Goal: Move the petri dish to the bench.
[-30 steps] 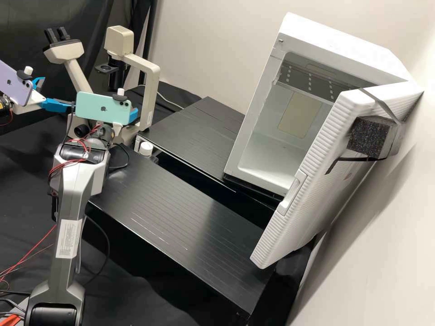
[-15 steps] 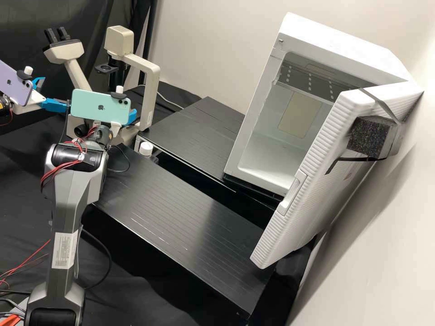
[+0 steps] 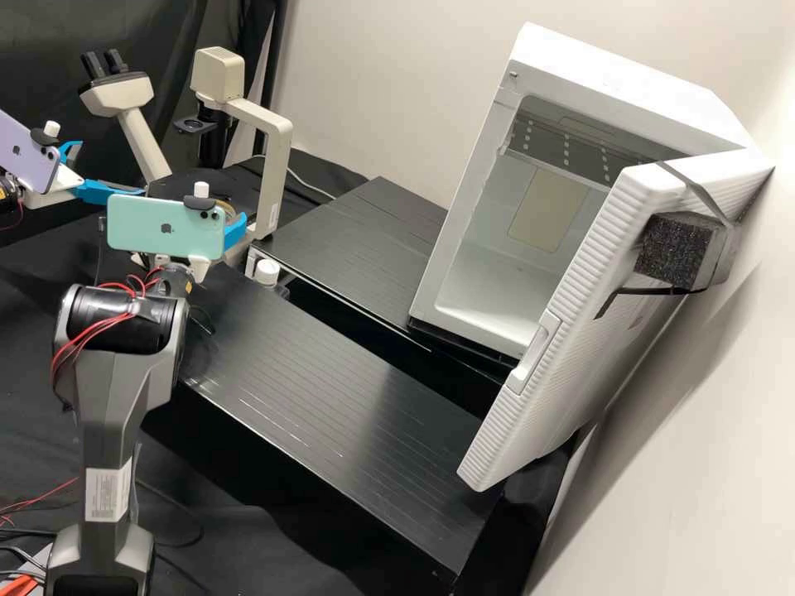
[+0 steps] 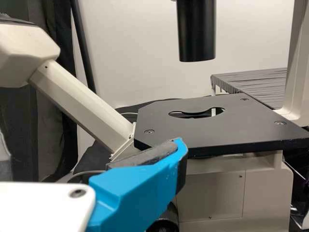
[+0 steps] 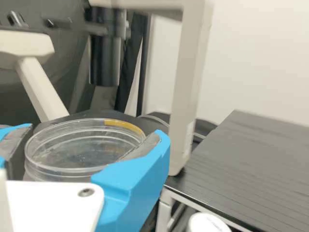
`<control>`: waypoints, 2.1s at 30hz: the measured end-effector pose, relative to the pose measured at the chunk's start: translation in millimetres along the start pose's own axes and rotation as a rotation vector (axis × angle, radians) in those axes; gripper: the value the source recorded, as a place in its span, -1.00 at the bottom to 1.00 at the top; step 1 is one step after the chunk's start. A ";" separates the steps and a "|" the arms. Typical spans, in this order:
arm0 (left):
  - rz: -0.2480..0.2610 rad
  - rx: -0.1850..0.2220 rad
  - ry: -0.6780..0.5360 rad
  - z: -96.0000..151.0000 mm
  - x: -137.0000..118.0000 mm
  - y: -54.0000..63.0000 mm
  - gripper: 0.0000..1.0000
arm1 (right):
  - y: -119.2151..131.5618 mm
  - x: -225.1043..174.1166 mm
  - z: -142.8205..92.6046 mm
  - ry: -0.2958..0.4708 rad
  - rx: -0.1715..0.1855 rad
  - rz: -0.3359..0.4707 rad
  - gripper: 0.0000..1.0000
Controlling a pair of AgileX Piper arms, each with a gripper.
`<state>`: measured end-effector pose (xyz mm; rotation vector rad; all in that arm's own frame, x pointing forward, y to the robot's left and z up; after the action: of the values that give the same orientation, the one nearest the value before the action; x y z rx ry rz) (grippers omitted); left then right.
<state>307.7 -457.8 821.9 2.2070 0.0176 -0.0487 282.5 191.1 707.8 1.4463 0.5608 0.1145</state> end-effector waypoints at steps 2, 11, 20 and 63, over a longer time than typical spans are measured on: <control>0.000 0.000 0.000 0.0 0.0 0.0 1.00 | 4.4 -16.6 -0.5 0.013 -0.006 0.024 -1.00; 0.000 0.000 0.000 0.0 0.0 0.0 1.00 | 27.8 -100.4 15.6 0.051 -0.041 0.201 -1.00; 0.000 0.000 0.000 0.0 0.0 0.0 1.00 | 22.0 -145.2 58.1 -0.092 -0.058 0.167 -1.00; 0.000 0.000 0.000 0.0 0.0 0.0 1.00 | 47.4 -209.5 127.4 -0.290 0.087 0.136 -1.00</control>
<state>307.7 -457.8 821.9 2.2070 0.0176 -0.0487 167.6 -1.8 817.2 1.5527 0.2325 -0.0133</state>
